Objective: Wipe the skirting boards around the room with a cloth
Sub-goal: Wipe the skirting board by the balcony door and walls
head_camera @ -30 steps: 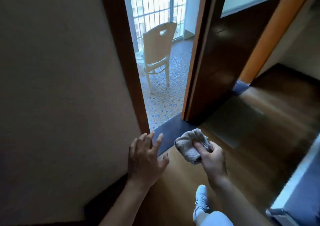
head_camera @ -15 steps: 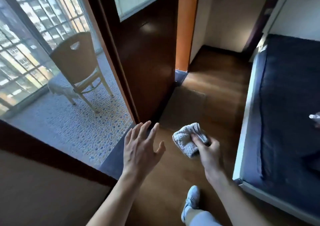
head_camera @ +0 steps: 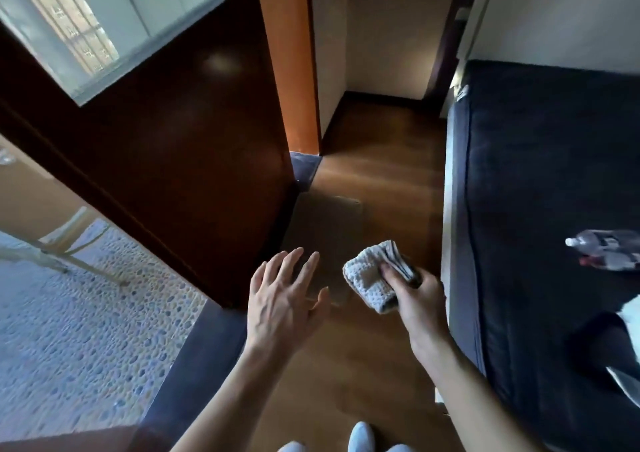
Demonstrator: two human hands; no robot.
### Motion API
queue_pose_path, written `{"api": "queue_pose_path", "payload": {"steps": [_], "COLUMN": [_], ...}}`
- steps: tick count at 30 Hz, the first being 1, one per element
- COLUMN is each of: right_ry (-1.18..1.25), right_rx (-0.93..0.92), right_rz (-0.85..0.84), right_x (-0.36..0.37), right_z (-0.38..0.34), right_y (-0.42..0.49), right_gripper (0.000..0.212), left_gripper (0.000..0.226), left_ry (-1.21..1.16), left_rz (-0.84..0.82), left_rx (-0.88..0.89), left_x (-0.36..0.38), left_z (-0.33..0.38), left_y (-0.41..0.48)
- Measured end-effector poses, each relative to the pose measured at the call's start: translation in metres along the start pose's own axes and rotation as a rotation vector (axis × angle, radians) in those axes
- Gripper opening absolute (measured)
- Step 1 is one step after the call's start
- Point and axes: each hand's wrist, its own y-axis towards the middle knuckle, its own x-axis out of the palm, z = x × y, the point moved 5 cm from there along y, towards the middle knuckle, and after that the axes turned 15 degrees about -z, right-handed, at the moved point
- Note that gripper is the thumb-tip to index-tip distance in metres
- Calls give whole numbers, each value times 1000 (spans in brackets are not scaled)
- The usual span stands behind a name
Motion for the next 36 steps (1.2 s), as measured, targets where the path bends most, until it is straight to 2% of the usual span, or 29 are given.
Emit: {"api": "queue_pose_path", "payload": {"steps": [5,11,23,29,36], "right_ry": [26,-9,97,109,111], "right_rx": [19,80,98,110,78], "right_rz": [38,89,254,293,330], "right_x": [-4,8,56,54,8], "right_z": [0,3,-42,-54,-68], "right_y": [52,136,323,390,486], "right_gripper": [7,25,22,28,18], "left_gripper": [57,56,58,56,57], "left_ry": [11,10,54,67,70], "left_rz": [-27,-70,-149,-161,-197], "left_rx": [40,81,194,269,295], "left_x": [9,9,-21,-18,3], "left_z": [-6,-30,-99,-89,-52], "left_y": [67,160,377,459,566]}}
